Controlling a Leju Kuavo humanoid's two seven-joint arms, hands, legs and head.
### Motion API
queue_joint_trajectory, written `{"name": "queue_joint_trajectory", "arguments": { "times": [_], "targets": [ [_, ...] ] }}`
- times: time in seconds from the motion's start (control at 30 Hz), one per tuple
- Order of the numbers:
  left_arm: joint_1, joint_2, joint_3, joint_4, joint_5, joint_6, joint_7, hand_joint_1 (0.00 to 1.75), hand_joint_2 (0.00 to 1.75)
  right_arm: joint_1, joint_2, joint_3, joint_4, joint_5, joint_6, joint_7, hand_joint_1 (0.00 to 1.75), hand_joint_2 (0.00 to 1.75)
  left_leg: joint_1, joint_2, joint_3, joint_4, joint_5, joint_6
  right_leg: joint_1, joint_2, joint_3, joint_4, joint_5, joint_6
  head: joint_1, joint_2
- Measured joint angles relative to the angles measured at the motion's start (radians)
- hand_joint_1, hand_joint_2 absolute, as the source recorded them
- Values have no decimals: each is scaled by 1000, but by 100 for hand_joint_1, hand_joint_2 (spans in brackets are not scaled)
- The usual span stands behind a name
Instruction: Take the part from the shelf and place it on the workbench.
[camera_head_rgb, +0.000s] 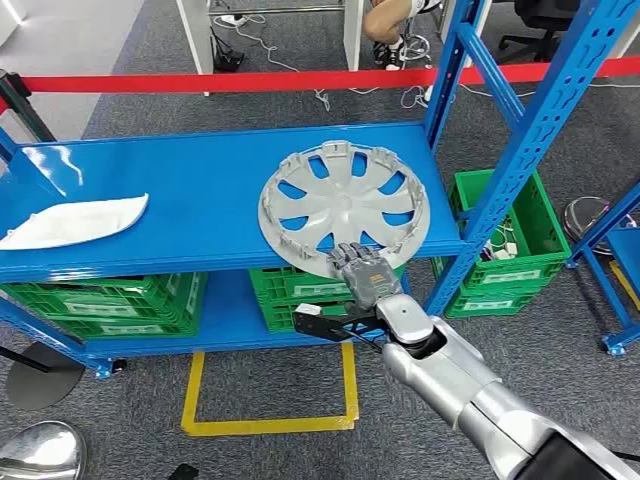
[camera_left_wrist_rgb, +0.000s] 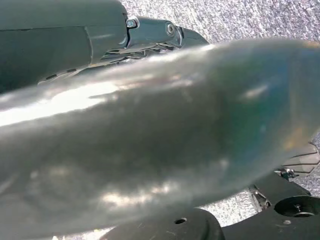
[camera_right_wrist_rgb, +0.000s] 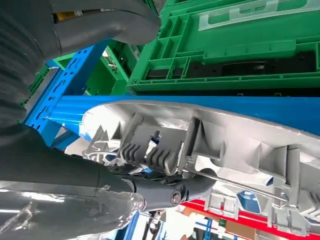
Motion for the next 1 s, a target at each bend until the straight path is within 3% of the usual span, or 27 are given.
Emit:
{"name": "queue_joint_trajectory", "arguments": {
  "times": [0.73, 1.0],
  "targets": [
    [1, 0, 25, 0, 20, 11, -10, 0, 0, -14, 0, 13, 13, -24, 5, -47, 175, 175, 0, 0, 0, 0, 0, 0, 0, 0, 0, 0, 0, 0, 0, 0],
    [2, 0, 33, 0, 16, 13, -28, 0, 0, 2, 0, 1, -9, -94, -128, -115, 175, 175, 0, 0, 0, 0, 0, 0, 0, 1, 0, 0, 0, 0, 0, 0]
  ]
}}
